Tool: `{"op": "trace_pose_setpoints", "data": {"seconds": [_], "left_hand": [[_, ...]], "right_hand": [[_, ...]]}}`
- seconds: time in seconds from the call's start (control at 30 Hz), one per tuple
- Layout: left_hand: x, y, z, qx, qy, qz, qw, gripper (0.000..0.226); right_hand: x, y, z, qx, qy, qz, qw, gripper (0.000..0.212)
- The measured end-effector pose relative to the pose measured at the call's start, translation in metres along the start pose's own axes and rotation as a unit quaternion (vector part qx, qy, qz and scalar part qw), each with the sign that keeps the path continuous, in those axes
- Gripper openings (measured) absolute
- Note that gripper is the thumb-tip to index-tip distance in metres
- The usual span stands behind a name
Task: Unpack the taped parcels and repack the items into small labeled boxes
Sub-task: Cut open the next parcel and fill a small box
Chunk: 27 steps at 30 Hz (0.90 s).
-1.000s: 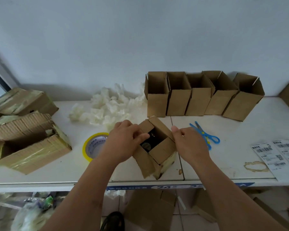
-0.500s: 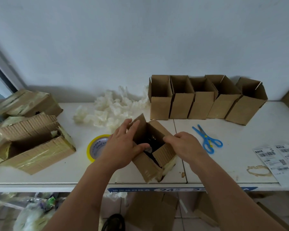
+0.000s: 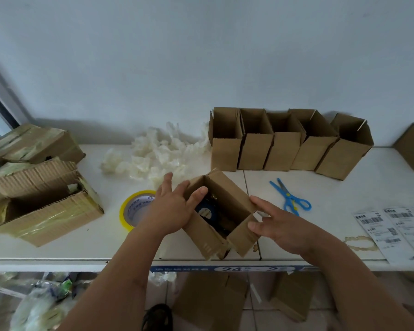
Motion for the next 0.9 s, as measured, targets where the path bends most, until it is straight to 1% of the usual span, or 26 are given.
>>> {"op": "trace_pose_setpoints", "data": {"seconds": [0.1, 0.13, 0.27, 0.4, 0.53, 0.6, 0.67, 0.7, 0.73, 0.83, 0.9], "left_hand": [[0.001, -0.003, 0.005, 0.038, -0.026, 0.015, 0.999, 0.092], [0.002, -0.002, 0.006, 0.041, -0.033, 0.017, 0.998, 0.089], [0.006, 0.001, 0.010, 0.023, -0.046, -0.007, 0.999, 0.073], [0.006, -0.003, 0.013, 0.005, -0.056, -0.042, 0.997, 0.053], [0.000, -0.008, 0.014, 0.003, -0.059, -0.042, 0.997, 0.045], [-0.009, -0.007, 0.016, 0.011, -0.097, -0.004, 0.995, 0.044], [-0.021, -0.007, 0.015, 0.019, -0.166, 0.048, 0.985, 0.042], [-0.026, -0.007, 0.014, 0.015, -0.191, 0.056, 0.980, 0.041], [-0.029, -0.005, 0.015, 0.008, -0.199, 0.049, 0.979, 0.039], [-0.029, 0.002, 0.023, -0.010, -0.158, -0.008, 0.987, 0.039], [-0.030, 0.005, 0.025, -0.008, -0.143, -0.018, 0.990, 0.040]], "right_hand": [[0.001, -0.002, 0.002, -0.008, -0.001, -0.045, 0.999, 0.065], [0.001, -0.002, 0.003, -0.012, -0.002, -0.054, 0.998, 0.065], [0.002, -0.007, 0.010, -0.019, -0.016, -0.083, 0.996, 0.061], [0.003, -0.005, 0.014, -0.032, -0.048, -0.087, 0.995, 0.051], [0.006, 0.000, 0.017, -0.048, -0.074, -0.071, 0.994, 0.045], [0.013, 0.004, 0.017, -0.055, -0.092, -0.064, 0.992, 0.044], [0.020, 0.011, 0.018, -0.067, -0.115, -0.054, 0.990, 0.043], [0.024, 0.014, 0.019, -0.073, -0.125, -0.050, 0.988, 0.042], [0.027, 0.016, 0.020, -0.077, -0.131, -0.045, 0.987, 0.041], [0.036, 0.022, 0.025, -0.076, -0.133, -0.025, 0.988, 0.038], [0.041, 0.025, 0.027, -0.075, -0.134, -0.015, 0.988, 0.040]]}}
Point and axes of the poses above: each hand's wrist, its own z-axis towards the middle knuckle, its own x-axis out of the palm, y = z × x, the point moved 7 cm from there along z, towards the middle knuckle, and after that the axes turned 6 degrees about -x, right-handed, at the moved point
